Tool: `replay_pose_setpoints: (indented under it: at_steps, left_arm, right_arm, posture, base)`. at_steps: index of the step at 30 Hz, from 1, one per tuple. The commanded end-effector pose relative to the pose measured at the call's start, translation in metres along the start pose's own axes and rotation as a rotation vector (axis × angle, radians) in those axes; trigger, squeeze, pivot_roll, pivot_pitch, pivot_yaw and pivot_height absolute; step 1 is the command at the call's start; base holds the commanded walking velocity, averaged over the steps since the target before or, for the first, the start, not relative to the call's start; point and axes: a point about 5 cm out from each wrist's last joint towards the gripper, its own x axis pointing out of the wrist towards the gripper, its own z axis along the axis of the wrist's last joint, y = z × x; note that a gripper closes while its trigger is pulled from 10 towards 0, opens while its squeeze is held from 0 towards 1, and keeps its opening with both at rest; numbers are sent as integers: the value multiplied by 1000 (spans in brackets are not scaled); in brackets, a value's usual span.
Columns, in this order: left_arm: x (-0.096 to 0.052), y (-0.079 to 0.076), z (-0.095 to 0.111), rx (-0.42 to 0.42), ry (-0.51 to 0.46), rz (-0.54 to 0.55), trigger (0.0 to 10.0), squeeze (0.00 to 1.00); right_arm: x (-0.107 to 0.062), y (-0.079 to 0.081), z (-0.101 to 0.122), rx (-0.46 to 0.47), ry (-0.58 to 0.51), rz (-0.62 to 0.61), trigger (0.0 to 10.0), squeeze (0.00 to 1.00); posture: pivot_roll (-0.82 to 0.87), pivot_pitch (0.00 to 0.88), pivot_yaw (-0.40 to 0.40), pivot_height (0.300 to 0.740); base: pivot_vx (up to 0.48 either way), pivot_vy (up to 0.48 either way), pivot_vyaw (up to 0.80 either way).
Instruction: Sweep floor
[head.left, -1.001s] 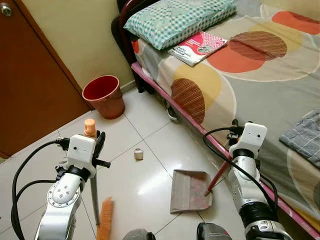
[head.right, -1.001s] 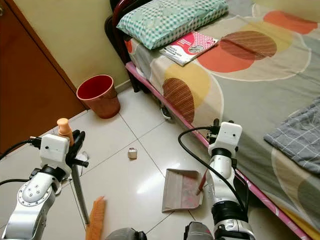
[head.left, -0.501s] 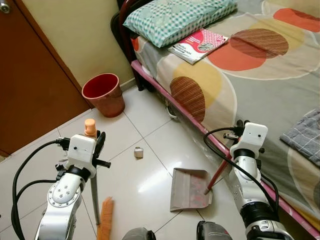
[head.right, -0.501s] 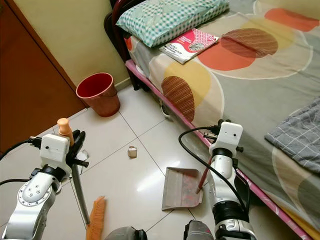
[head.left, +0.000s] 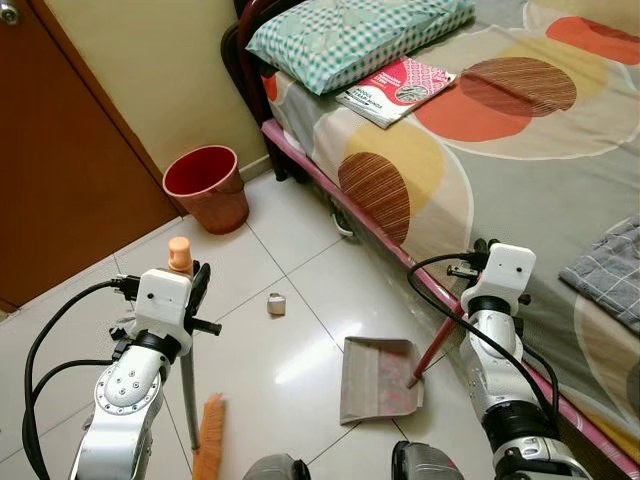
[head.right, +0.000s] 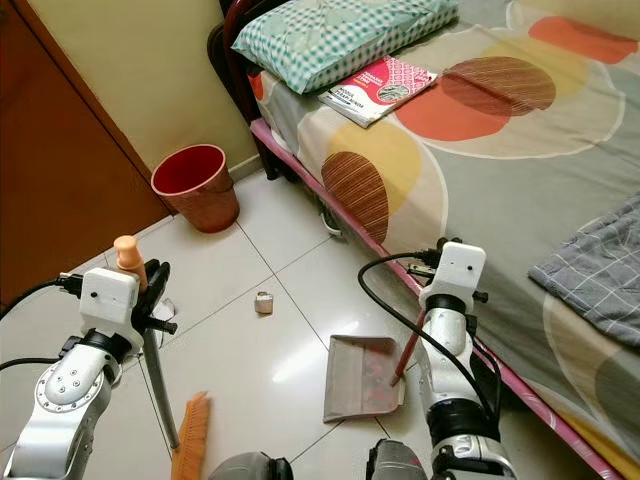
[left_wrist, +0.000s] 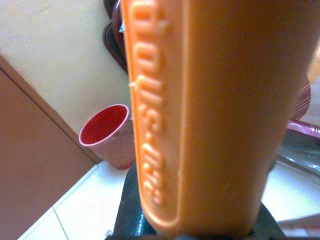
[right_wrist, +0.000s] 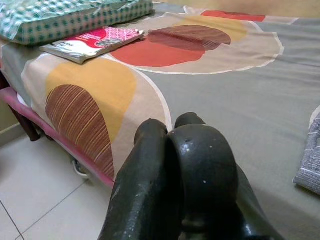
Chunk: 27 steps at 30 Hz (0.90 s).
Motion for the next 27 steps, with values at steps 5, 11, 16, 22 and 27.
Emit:
replay_pose_setpoints:
  at_steps: [5, 11, 16, 22, 27]
  left_arm:
    - [11, 10, 17, 53, -60, 63, 10000, 0]
    - [16, 7, 21, 42, -82, 94, 10000, 0]
    - [13, 2, 15, 17, -82, 156, 10000, 0]
    - [12, -6, 1, -35, -47, 216, 10000, 0]
    - [12, -11, -8, -52, -21, 249, 10000, 0]
  right_arm:
    - [15, 1, 18, -14, -44, 45, 0, 0]
    - [19, 2, 26, -19, -65, 81, 0, 0]
    - [20, 2, 30, 0, -59, 112, 0, 0]
    - [18, 6, 36, 49, -58, 131, 0, 0]
    - [3, 12, 30, 119, -23, 164, 510, 0]
  posture:
    - [55, 143, 101, 740]
    - [39, 133, 78, 740]
    - [20, 91, 25, 740]
    - [-6, 48, 8, 740]
    - [-12, 0, 0, 740]
  base:
    - [0, 0, 0]
    - [0, 0, 0]
    - [0, 0, 0]
    - [0, 0, 0]
    - [0, 0, 0]
